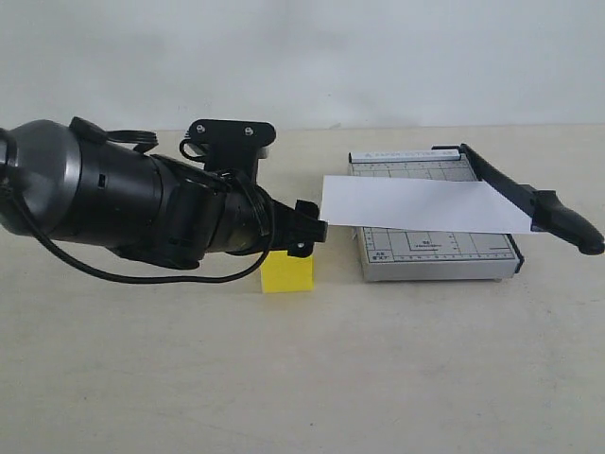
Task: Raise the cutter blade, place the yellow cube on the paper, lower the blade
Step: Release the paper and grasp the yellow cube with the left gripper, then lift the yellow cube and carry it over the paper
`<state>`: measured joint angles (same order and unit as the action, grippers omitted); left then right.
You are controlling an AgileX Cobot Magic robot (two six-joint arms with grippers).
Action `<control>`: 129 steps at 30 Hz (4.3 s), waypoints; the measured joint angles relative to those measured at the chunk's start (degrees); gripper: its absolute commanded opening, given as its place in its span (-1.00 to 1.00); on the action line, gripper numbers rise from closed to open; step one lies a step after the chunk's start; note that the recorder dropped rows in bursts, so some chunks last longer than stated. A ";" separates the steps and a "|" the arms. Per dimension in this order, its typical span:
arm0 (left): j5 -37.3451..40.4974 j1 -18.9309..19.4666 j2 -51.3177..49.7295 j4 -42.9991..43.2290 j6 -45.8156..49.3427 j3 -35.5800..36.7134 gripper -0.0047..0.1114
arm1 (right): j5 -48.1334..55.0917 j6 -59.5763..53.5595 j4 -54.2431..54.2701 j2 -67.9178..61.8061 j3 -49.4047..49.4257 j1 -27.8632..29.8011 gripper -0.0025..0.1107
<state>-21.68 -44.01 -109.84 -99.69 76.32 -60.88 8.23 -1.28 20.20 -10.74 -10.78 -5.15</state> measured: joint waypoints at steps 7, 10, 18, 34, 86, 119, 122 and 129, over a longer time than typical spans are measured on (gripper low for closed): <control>3.54 0.00 -1.53 0.00 0.23 -0.97 0.66 | 0.00 0.00 0.13 0.00 0.00 0.00 -0.96; 4.23 0.00 -2.17 0.00 0.23 -2.37 0.66 | 0.00 0.00 0.24 0.00 0.00 0.00 -0.96; 4.47 0.00 -4.20 0.00 0.44 -3.43 0.66 | 0.00 0.00 0.24 0.00 0.00 0.00 -0.96; 1.28 0.00 -6.18 0.00 0.44 -3.43 0.66 | 0.00 0.00 0.37 0.00 0.00 0.00 -0.96; 15.20 -2.59 -17.46 5.86 14.75 -29.84 -0.84 | 0.18 0.00 0.37 0.00 0.00 0.00 -0.96; 12.56 -2.38 -23.41 5.86 14.75 -35.36 -0.84 | 0.18 0.00 0.37 0.00 0.00 0.00 -0.96; 12.56 -2.38 -23.91 5.86 14.75 -35.36 -0.84 | 0.18 0.00 0.47 0.00 0.00 0.00 -0.96; 12.29 -2.38 -23.94 5.86 14.75 -35.36 -0.84 | 0.18 0.00 0.47 0.00 0.00 0.00 -0.96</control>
<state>-9.39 -46.39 -133.78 -93.83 91.07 -96.24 8.41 -1.28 20.67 -10.74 -10.78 -5.15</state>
